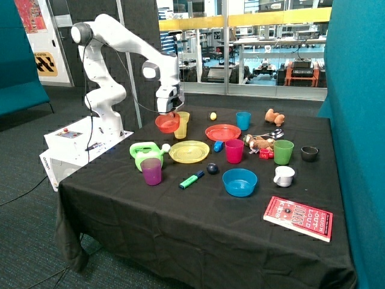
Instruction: Place the bowls on the appropriate plate
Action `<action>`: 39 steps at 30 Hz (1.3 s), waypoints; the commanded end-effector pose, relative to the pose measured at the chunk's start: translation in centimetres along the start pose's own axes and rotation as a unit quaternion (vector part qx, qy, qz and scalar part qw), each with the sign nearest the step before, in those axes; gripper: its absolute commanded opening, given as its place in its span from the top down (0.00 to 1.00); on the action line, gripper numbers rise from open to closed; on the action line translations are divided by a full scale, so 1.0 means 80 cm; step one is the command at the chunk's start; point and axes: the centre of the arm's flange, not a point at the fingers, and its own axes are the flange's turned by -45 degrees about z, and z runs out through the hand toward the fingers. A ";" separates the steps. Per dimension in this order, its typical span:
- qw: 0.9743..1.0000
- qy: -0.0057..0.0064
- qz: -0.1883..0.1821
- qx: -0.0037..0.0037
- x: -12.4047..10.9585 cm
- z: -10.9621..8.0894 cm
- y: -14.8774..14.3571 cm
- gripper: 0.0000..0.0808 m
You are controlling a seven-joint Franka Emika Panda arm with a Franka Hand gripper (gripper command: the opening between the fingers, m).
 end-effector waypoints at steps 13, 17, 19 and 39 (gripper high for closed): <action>0.997 -0.001 -0.073 -0.001 0.051 -0.020 -0.036 1.00; 0.996 -0.001 -0.087 -0.001 0.062 -0.021 -0.051 1.00; 0.996 -0.001 -0.091 -0.001 0.065 -0.022 -0.056 1.00; 0.988 -0.001 -0.153 -0.001 0.114 -0.011 -0.128 1.00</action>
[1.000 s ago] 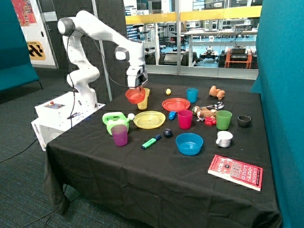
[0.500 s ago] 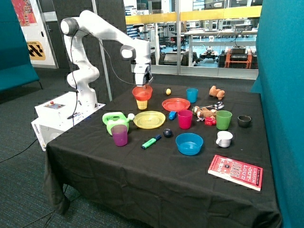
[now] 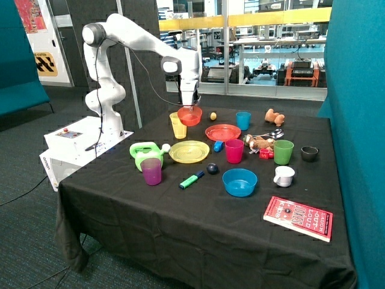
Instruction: Place the bowls on the appropriate plate
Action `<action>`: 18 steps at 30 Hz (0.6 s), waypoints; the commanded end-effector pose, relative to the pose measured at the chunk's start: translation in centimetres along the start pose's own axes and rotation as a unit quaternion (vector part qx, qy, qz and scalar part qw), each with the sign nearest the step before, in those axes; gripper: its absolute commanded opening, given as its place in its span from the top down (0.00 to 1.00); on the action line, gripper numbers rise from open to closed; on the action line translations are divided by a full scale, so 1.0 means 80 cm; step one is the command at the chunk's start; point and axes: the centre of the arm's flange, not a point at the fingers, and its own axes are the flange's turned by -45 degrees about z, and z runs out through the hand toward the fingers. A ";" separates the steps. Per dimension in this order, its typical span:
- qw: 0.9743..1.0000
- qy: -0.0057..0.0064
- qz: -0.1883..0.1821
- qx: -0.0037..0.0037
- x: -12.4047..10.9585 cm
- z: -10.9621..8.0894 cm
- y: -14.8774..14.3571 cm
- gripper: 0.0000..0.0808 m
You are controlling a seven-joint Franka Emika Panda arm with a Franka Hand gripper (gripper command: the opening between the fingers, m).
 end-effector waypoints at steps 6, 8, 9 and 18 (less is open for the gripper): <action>0.998 -0.001 -0.061 -0.002 0.051 0.012 -0.049 1.00; 0.998 -0.001 -0.066 -0.002 0.054 0.014 -0.055 1.00; 0.998 -0.001 -0.067 -0.002 0.056 0.015 -0.057 1.00; 0.996 -0.001 -0.093 -0.002 0.073 0.022 -0.064 1.00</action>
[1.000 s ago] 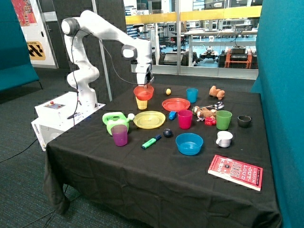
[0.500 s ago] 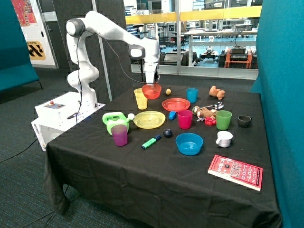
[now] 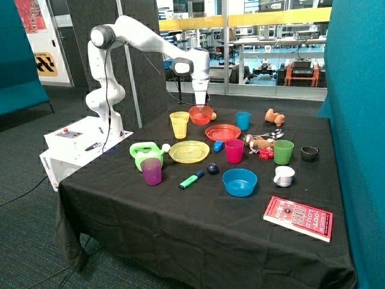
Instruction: Place the bowls on the appropriate plate
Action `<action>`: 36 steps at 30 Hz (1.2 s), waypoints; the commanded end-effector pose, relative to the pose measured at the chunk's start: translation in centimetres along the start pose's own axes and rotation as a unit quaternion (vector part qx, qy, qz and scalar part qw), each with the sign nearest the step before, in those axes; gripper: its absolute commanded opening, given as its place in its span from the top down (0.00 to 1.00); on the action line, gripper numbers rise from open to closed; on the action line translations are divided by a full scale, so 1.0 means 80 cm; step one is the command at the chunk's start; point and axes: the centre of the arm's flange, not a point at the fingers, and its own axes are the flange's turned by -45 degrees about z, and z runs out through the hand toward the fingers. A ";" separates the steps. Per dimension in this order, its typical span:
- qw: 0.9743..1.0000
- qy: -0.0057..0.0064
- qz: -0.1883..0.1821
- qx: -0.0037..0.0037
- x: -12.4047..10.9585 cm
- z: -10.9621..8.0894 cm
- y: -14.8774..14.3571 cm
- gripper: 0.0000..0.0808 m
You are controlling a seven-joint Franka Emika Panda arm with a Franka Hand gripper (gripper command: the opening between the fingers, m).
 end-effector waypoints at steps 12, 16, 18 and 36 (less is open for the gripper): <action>0.999 0.001 -0.048 -0.003 0.051 0.022 -0.005 1.00; 0.999 0.001 -0.054 -0.003 0.064 0.030 -0.004 1.00; 0.998 0.001 -0.059 -0.003 0.071 0.035 -0.005 1.00; 0.997 0.001 -0.075 -0.003 0.100 0.078 -0.005 1.00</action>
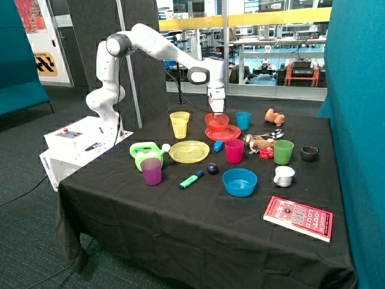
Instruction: Place the bowls on the appropriate plate
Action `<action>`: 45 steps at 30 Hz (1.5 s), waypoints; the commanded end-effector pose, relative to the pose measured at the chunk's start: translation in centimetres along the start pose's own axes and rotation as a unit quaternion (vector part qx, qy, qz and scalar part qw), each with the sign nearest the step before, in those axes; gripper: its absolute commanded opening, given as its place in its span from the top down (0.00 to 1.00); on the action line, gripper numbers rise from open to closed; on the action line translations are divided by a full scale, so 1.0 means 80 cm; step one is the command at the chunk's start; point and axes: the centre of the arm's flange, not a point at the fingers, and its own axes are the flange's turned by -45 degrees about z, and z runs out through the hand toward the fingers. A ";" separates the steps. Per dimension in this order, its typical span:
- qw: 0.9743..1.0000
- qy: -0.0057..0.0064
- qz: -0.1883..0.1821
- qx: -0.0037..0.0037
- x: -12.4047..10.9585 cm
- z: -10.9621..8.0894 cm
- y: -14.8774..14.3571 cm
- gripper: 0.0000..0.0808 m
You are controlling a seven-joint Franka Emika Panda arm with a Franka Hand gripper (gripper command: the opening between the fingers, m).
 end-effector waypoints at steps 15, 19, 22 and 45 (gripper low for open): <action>1.000 0.001 0.002 0.000 0.012 0.043 0.013 1.00; 1.000 0.001 0.001 0.000 0.010 0.045 0.013 1.00; 1.000 0.001 -0.002 0.000 0.008 0.045 0.012 1.00; 1.000 0.001 0.001 0.000 0.009 0.052 -0.001 0.32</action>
